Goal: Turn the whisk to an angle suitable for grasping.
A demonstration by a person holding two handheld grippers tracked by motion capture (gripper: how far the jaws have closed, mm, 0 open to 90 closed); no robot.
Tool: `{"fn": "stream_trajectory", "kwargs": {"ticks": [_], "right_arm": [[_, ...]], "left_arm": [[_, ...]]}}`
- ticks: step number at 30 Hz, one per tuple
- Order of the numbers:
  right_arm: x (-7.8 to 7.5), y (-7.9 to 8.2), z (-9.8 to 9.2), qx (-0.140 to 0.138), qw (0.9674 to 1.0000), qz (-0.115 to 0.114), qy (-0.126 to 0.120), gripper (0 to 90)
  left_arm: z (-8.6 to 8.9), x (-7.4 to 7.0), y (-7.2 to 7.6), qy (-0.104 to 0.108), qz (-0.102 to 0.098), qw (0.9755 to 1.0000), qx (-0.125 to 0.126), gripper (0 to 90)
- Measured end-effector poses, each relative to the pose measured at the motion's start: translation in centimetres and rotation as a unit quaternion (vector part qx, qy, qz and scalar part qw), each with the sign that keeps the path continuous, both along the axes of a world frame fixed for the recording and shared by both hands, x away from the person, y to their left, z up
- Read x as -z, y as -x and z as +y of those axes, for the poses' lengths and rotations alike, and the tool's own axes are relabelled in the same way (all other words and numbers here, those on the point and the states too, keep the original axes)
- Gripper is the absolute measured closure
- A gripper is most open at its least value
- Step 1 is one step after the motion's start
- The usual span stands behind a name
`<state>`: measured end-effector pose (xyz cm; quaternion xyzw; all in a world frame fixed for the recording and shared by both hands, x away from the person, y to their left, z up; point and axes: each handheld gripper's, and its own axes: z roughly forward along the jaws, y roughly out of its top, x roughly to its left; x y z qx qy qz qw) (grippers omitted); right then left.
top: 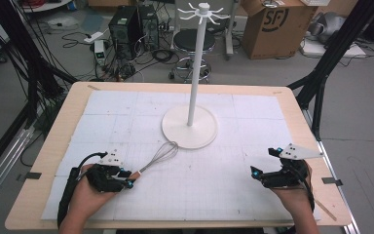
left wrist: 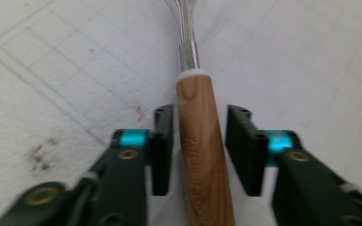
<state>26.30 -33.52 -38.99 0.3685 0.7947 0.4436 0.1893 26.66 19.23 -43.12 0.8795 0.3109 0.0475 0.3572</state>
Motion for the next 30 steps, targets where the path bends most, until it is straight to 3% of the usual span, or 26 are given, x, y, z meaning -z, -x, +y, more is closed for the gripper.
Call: {"fn": "stream_trajectory", "kwargs": {"ticks": [1,4,12,16,20,24,30], "right_arm": [[0.0,0.0,0.0,0.001,1.0000,0.000,0.000,3.5],[0.0,0.0,-0.1,0.002,1.0000,0.000,-0.001,3.5],[0.1,0.0,0.0,0.001,1.0000,0.001,0.001,3.5],[0.1,0.0,0.2,-0.001,1.0000,0.001,0.002,3.5],[0.0,0.0,0.2,-0.001,1.0000,-0.001,0.003,3.5],[0.0,0.1,0.1,0.001,1.0000,0.000,0.002,3.5],[-0.1,0.0,0.1,0.002,1.0000,-0.002,0.001,3.5]], "left_arm": [[-0.1,0.1,-0.1,0.009,0.004,1.0000,-0.001,53.3],[-0.5,0.4,-0.2,0.007,0.005,1.0000,-0.004,49.5],[-1.7,0.2,0.1,-0.037,-0.012,0.9992,0.006,67.7],[-2.8,0.2,0.3,-0.036,-0.020,0.9987,0.031,70.3],[-4.8,0.0,0.1,-0.054,-0.038,0.9958,0.063,70.3],[-6.9,0.1,-0.4,-0.044,-0.033,0.9950,0.083,70.3],[-9.9,-0.1,-1.1,-0.056,-0.034,0.9916,0.111,70.2]]}}
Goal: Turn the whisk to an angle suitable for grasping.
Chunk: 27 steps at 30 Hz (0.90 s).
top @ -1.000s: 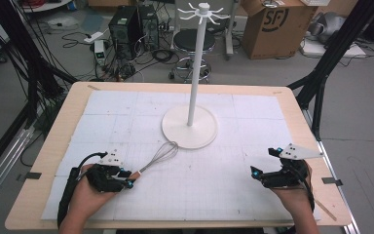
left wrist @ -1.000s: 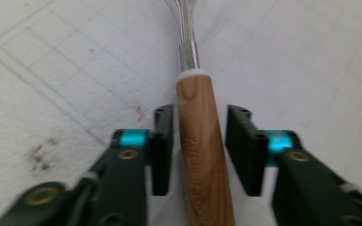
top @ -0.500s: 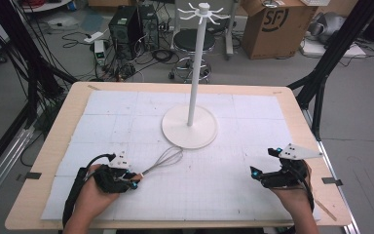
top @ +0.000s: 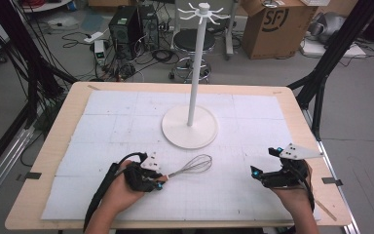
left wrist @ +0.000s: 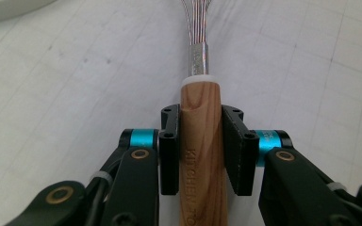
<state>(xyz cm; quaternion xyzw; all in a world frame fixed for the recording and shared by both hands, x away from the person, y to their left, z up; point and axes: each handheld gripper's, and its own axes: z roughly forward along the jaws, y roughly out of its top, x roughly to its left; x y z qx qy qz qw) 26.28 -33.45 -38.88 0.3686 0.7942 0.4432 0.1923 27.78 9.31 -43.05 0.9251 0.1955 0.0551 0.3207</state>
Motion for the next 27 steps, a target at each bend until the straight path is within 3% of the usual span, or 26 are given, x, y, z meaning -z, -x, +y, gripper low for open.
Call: {"fn": "stream_trajectory", "kwargs": {"ticks": [4,5,8,12,17,19,21,23,27], "right_arm": [[0.1,0.0,0.1,-0.003,1.0000,0.002,0.001,3.5],[0.1,-0.1,0.1,-0.002,1.0000,0.003,0.002,3.5],[0.3,-0.1,0.1,-0.004,1.0000,0.006,0.001,3.5],[0.4,-0.2,0.2,-0.006,1.0000,0.008,0.002,3.5],[0.5,-0.2,0.2,-0.006,0.9999,0.009,0.002,3.5],[0.3,-0.3,0.1,-0.005,1.0000,0.006,0.001,3.5],[0.3,-0.2,0.2,-0.005,1.0000,0.005,0.001,3.5],[0.2,-0.2,0.2,-0.006,1.0000,0.005,0.002,3.5],[0.1,-0.2,0.3,-0.005,1.0000,0.006,-0.001,3.5]], "left_arm": [[-0.8,0.0,-0.3,0.001,0.015,0.9998,0.014,66.3],[-0.8,0.0,-0.2,0.004,0.019,0.9997,0.017,60.5],[0.0,-0.3,0.2,0.014,0.019,0.9997,-0.001,51.0],[2.3,-0.5,0.9,0.029,0.021,0.9992,-0.016,50.1],[4.7,0.3,2.0,0.025,0.032,0.9984,-0.040,52.1],[5.0,0.3,2.2,0.029,0.028,0.9985,-0.037,60.4],[4.7,0.2,2.3,0.021,0.026,0.9991,-0.026,64.1],[4.2,0.1,2.3,0.003,0.011,0.9997,-0.020,70.2],[2.9,0.1,2.3,0.004,0.007,1.0000,-0.006,70.0]]}}
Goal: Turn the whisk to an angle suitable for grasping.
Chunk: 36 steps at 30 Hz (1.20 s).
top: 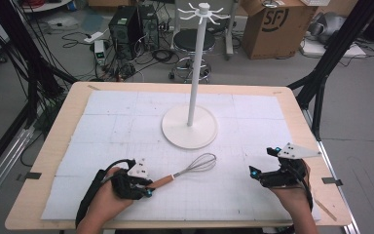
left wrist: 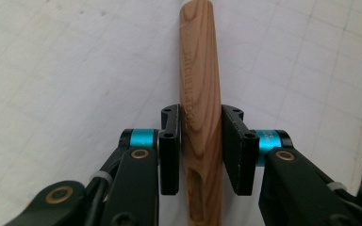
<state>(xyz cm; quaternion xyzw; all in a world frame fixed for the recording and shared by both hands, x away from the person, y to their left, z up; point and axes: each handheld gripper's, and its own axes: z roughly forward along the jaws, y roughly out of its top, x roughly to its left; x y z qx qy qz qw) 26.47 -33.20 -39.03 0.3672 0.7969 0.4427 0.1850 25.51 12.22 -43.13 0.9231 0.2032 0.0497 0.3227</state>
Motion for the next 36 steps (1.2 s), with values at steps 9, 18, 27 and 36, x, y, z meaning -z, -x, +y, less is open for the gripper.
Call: {"fn": "stream_trajectory", "kwargs": {"ticks": [9,18,27,36], "right_arm": [[-0.1,0.1,-0.6,0.005,0.9999,-0.005,-0.008,3.5],[-0.1,0.0,-0.8,0.007,0.9999,-0.005,-0.011,3.5],[0.1,0.0,-0.9,0.008,0.9999,-0.002,-0.011,3.5],[0.1,0.0,-1.1,0.011,0.9999,-0.003,-0.012,3.5]], "left_arm": [[-3.0,-0.2,-1.0,-0.012,-0.006,0.9998,0.017,70.1],[-7.1,-0.2,-2.4,-0.018,-0.010,0.9992,0.035,69.9],[-10.3,-0.3,-2.9,-0.030,-0.019,0.9975,0.062,69.2],[-10.2,-0.1,-2.4,-0.027,-0.021,0.9980,0.054,49.3]]}}
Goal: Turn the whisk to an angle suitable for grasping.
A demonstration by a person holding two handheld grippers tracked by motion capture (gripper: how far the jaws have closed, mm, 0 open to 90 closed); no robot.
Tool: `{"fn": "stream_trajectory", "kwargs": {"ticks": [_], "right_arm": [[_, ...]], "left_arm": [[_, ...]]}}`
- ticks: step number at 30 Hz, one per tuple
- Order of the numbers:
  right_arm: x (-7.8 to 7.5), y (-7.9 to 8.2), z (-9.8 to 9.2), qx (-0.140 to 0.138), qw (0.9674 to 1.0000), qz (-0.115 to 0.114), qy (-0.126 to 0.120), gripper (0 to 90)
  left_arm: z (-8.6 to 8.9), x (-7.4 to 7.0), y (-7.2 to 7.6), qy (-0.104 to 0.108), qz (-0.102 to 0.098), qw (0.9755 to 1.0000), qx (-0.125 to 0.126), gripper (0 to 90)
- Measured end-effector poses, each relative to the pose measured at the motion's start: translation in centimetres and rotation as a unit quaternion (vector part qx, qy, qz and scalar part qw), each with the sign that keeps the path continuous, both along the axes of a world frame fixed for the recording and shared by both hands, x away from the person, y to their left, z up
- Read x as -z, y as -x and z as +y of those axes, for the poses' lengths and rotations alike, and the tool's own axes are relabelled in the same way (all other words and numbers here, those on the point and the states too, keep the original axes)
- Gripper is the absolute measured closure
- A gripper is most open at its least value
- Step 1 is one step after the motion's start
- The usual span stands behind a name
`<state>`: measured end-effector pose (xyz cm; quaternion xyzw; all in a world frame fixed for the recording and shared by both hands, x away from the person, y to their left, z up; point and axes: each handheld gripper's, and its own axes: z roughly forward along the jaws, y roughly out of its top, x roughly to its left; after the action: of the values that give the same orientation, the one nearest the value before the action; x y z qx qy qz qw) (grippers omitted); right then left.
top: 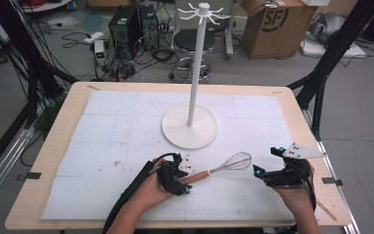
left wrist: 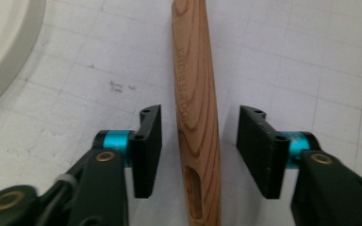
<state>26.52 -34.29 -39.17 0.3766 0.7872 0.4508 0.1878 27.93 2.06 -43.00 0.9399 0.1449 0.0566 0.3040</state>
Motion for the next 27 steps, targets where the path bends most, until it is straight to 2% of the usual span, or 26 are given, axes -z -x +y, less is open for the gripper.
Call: {"fn": "stream_trajectory", "kwargs": {"ticks": [4,9,15,20,22,25,27], "right_arm": [[0.0,0.0,0.0,0.000,1.0000,0.001,0.000,3.6],[0.0,0.0,0.1,-0.002,1.0000,-0.001,0.002,3.5],[0.0,0.0,0.2,0.000,1.0000,0.000,0.002,3.5],[0.0,0.0,0.1,0.000,1.0000,0.000,0.001,3.5],[0.0,0.0,0.1,0.000,1.0000,0.001,0.001,3.6],[0.1,0.0,0.0,-0.001,1.0000,0.001,0.001,3.5],[0.1,-0.1,0.1,-0.002,1.0000,0.000,0.001,3.5]], "left_arm": [[1.1,0.2,0.0,0.008,-0.004,0.9998,-0.018,46.4],[2.2,0.1,-0.3,0.005,-0.009,0.9993,-0.037,44.3],[3.0,0.1,-0.8,0.003,-0.019,0.9977,-0.064,43.4],[4.0,0.1,-1.4,0.009,-0.017,0.9963,-0.083,40.7],[4.1,0.0,-1.4,0.009,-0.018,0.9965,-0.081,45.4],[3.9,0.0,-1.1,0.020,-0.015,0.9978,-0.062,59.1],[3.5,0.1,-1.1,0.021,-0.018,0.9978,-0.061,58.9]]}}
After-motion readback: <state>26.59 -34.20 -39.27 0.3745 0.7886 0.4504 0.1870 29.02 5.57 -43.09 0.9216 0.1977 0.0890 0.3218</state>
